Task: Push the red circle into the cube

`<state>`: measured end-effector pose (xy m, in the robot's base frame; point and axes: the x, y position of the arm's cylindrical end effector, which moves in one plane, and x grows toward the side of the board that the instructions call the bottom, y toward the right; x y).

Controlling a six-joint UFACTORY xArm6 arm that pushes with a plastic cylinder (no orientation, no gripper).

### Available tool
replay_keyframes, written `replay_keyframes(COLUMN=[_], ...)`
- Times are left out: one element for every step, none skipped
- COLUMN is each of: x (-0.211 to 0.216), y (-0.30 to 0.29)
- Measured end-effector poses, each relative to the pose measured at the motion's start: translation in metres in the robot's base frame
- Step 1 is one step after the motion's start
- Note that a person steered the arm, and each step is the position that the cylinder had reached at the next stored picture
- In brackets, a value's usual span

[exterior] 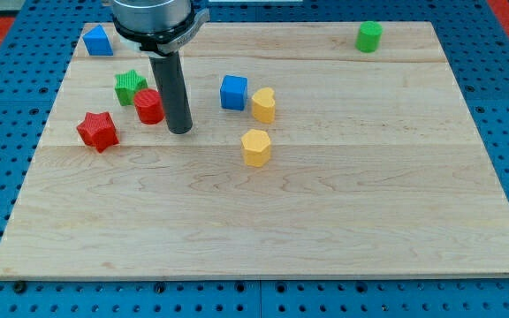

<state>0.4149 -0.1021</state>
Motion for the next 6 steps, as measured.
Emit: replay_keyframes(x=[0.001, 0.006, 0.002, -0.021, -0.022, -0.027], y=[0.004, 0.000, -0.053, -0.058, -0.075, -0.104])
